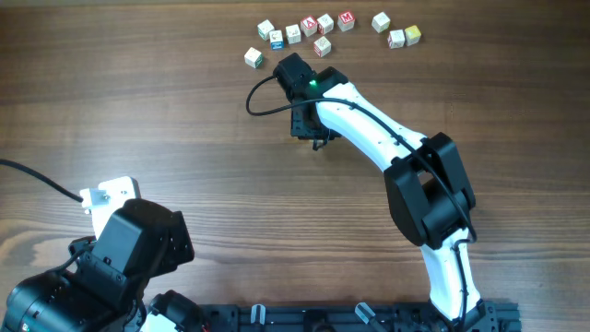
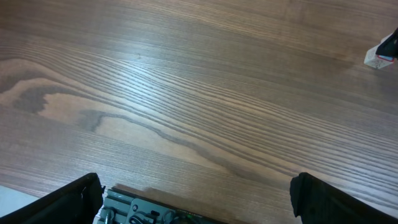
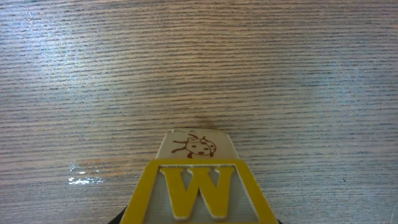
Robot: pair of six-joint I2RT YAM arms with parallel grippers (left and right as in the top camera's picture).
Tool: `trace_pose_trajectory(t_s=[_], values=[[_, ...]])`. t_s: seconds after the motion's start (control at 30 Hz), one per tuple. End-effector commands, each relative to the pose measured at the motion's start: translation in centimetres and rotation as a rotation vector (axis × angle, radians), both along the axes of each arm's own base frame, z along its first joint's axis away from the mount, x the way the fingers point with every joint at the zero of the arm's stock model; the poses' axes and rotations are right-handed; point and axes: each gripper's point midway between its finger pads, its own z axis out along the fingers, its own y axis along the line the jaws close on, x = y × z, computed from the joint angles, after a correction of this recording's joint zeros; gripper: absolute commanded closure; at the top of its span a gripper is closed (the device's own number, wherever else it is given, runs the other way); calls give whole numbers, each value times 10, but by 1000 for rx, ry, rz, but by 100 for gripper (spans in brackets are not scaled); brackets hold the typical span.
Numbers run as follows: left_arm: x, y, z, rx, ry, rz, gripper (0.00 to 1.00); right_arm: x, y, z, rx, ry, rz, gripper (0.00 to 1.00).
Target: Form a tower
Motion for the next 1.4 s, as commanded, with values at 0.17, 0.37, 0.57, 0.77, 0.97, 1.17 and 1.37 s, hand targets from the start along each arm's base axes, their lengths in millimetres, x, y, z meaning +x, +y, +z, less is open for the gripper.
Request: trace_pose_trajectory(t_s=[0.17, 0.37, 0.57, 0.77, 0.97, 1.17, 1.37], values=[[0, 1, 0, -5, -4, 13, 0, -7, 0, -6, 3, 42, 6, 77], [0, 1, 0, -5, -4, 13, 0, -2, 4, 7, 17, 16, 25, 80], [0, 1, 0, -5, -4, 13, 0, -4, 3, 11, 20, 18, 24, 80], [0, 1, 0, -5, -4, 13, 0, -5, 3, 14, 19, 20, 27, 80], [0, 1, 0, -5, -4, 13, 0, -3, 4, 26, 29, -3, 52, 80], [0, 1, 0, -5, -4, 13, 0, -3, 4, 30, 24, -11, 98, 80], [0, 1, 0, -5, -4, 13, 0, -6, 2, 30, 9, 4, 139, 83]])
